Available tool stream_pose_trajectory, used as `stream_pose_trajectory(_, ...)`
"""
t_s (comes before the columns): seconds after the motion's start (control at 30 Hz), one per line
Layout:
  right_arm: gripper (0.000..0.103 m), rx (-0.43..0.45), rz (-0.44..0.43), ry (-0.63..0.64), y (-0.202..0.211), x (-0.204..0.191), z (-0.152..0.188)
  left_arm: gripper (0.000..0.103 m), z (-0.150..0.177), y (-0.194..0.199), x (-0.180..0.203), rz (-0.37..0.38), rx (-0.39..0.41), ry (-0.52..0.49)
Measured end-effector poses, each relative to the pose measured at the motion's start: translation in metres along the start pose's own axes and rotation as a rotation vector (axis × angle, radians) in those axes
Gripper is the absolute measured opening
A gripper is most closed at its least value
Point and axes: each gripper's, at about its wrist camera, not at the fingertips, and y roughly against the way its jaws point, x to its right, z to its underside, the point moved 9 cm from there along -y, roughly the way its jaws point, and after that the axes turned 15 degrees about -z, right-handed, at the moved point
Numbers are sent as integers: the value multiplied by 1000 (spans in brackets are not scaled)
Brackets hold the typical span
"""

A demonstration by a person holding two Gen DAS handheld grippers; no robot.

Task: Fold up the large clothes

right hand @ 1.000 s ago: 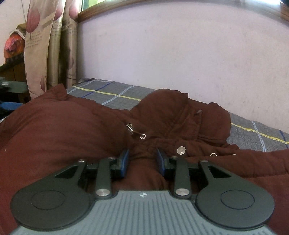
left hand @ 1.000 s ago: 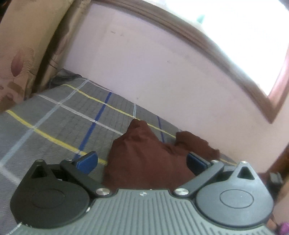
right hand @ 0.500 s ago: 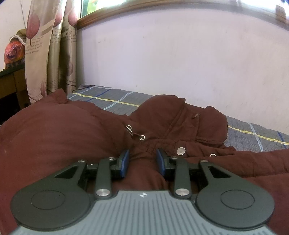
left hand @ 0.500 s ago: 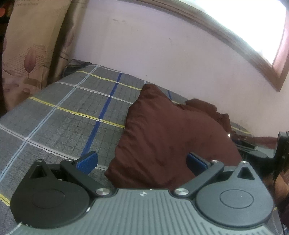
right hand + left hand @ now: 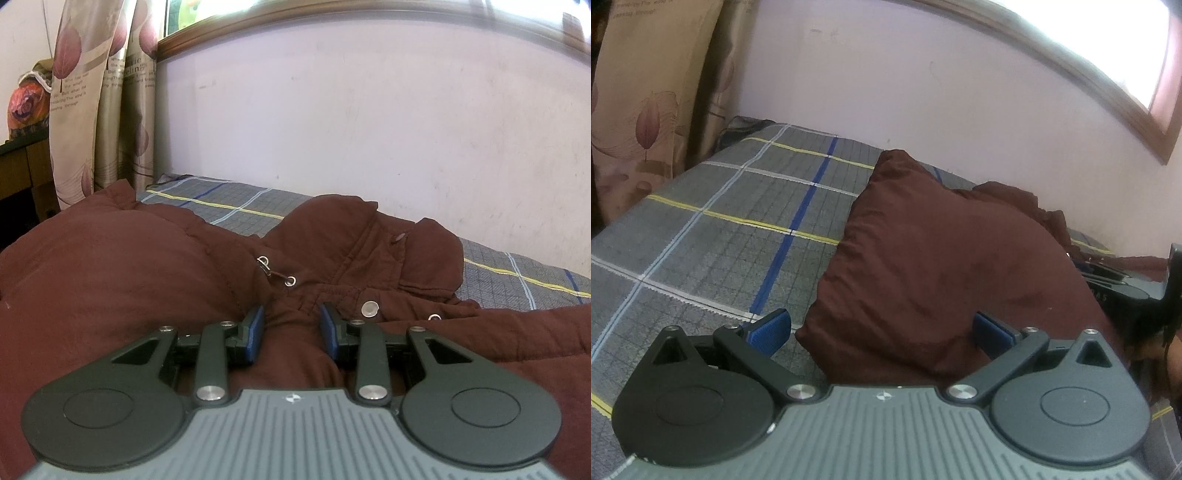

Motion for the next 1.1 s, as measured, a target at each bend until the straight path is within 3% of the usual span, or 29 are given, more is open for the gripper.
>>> stream_pose_trajectory(0.33,32,10,0,-2,1,0,0,103,5,-2,0,13,-19,-4)
stream_pose_trajectory(0.47,32,14,-2,-3,1,1,0,103,13,-5,-7,159,-106,117)
stream_pose_trajectory(0.57,32,16,-2,-4,2,1,0,103,19,-7,-17,316,-175,261)
stream_pose_trajectory(0.67,32,18,-1,-3,2,0,0,102,27,-15,-25,424,-244,398)
stream_pose_trajectory(0.8,33,22,1,0,3,0,0,102,23,-14,-24,534,-236,444)
stream_pose_trajectory(0.97,33,27,2,-1,4,0,0,102,18,-21,-10,597,-252,430)
stream_pose_trajectory(1.1,33,30,5,1,4,-1,0,102,14,-33,3,658,-236,494)
